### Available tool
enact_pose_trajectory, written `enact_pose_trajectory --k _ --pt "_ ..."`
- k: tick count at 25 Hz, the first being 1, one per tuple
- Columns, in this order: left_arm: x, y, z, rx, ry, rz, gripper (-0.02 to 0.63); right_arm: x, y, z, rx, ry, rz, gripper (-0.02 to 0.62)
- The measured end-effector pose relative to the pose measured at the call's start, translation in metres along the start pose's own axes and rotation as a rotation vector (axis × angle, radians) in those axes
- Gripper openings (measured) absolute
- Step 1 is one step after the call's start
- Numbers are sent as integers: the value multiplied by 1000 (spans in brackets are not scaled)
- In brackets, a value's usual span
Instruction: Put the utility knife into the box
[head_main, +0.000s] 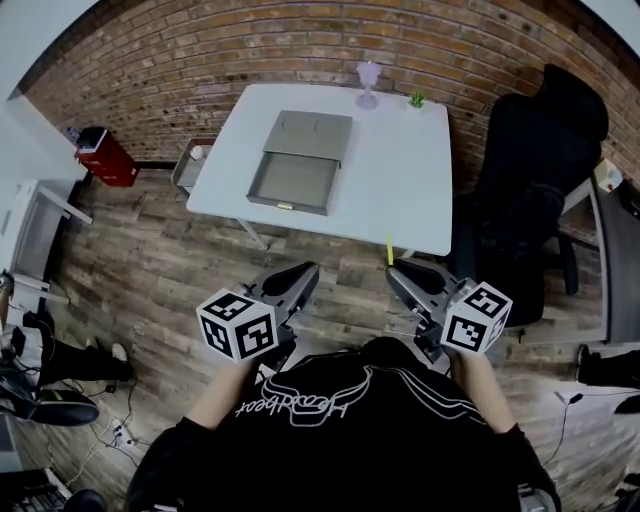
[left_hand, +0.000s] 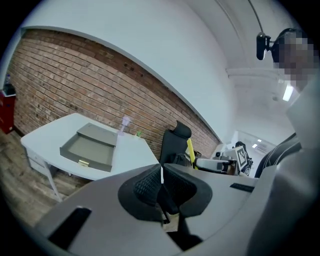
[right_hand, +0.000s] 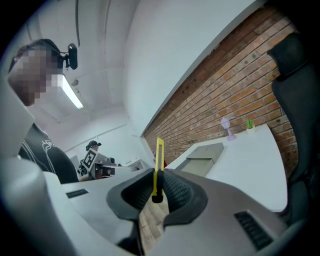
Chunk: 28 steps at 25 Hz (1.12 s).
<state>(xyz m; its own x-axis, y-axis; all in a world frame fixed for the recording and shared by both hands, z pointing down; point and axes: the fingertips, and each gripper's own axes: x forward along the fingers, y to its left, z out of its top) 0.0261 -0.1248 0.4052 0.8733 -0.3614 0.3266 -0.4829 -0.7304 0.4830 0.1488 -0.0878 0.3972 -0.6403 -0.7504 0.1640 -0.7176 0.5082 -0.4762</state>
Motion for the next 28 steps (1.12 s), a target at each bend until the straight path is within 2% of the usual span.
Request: enact_pose_trajectory --k 10,19,24,28 --pt "-2 55 12 -92 -39 104 37 57 -19 14 -38 84 76 63" --pt "-2 123 44 -144 -83 197 37 150 -61 29 -43 172 132 63" --pt "1 153 69 -143 -100 226 37 206 -84 33 -56 238 142 64" --pt "-3 177 85 -155 -129 258 37 245 -103 30 -114 322 120 64"
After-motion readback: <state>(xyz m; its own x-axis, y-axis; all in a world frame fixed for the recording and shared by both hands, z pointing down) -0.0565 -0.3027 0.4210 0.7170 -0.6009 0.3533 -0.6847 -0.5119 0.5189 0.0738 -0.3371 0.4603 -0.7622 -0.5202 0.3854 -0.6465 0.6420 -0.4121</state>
